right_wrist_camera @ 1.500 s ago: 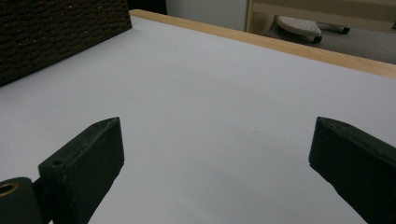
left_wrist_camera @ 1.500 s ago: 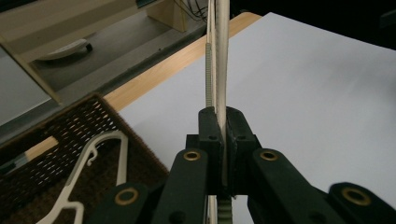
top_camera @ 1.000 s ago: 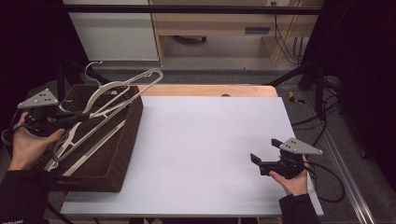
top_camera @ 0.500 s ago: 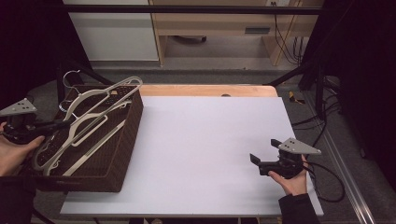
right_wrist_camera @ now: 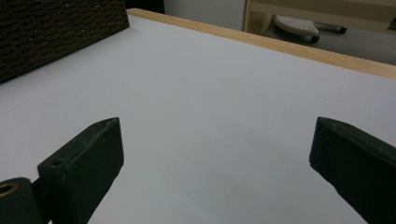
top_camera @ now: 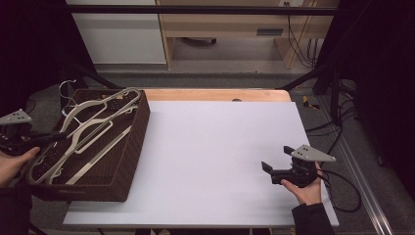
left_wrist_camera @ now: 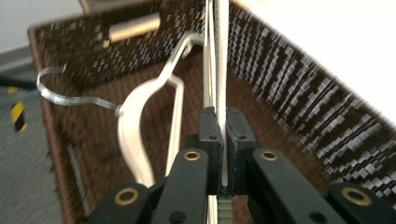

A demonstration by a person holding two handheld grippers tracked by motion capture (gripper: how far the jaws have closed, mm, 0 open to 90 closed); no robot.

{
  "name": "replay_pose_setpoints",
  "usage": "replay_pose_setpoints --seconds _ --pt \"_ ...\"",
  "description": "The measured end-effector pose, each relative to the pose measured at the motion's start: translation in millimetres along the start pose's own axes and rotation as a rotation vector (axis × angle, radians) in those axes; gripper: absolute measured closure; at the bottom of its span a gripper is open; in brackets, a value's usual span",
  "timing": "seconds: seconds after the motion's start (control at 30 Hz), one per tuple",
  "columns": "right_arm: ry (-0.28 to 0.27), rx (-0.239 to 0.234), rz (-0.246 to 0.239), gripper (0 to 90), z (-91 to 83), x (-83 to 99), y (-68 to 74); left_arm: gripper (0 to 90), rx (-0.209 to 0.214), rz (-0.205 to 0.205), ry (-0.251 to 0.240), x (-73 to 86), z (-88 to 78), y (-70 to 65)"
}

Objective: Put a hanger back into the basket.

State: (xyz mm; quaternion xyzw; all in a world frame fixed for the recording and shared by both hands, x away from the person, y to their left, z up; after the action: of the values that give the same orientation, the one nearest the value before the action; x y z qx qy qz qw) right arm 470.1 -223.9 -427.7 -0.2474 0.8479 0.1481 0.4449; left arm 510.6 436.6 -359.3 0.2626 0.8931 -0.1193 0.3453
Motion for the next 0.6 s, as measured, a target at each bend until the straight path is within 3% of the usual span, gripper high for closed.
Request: replay_pose_setpoints --seconds 0.07,0.17,0.27,0.47,0.57,0.6 --pt "0.001 0.000 0.003 3.4 0.4 0.2 0.6 86.9 0.022 0.003 0.007 2.5 4.3 -1.6" --pt "0.006 0.001 0.002 3.4 1.2 0.5 0.8 86.9 0.022 0.001 0.038 5.7 13.7 -3.3" --pt "0.007 -0.001 0.000 3.3 1.2 0.5 0.9 86.9 0.038 -0.021 0.061 10.4 25.3 -5.0" --pt "0.007 -0.002 0.001 3.3 1.2 0.5 1.1 86.7 0.070 -0.091 0.127 26.9 47.3 -1.4" --pt "0.011 -0.004 -0.005 3.2 1.7 0.8 1.1 86.1 0.063 -0.133 0.120 27.6 46.5 2.1" --pt "0.009 -0.005 -0.005 3.2 1.6 0.8 1.0 85.6 0.039 -0.139 0.132 27.4 48.0 2.0"
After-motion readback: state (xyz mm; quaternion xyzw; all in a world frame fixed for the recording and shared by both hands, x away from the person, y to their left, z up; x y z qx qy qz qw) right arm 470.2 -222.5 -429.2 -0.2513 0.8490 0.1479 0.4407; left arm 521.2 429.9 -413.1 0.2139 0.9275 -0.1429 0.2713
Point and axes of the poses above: each handheld gripper's, and its own axes: z roughly forward along the jaws, x roughly out of its underside, y roughly to its left, the point moved 6 cm from there along z, roughly forward along the jaws, and after that the axes turned 9 degrees about y, right-handed, at the moved point
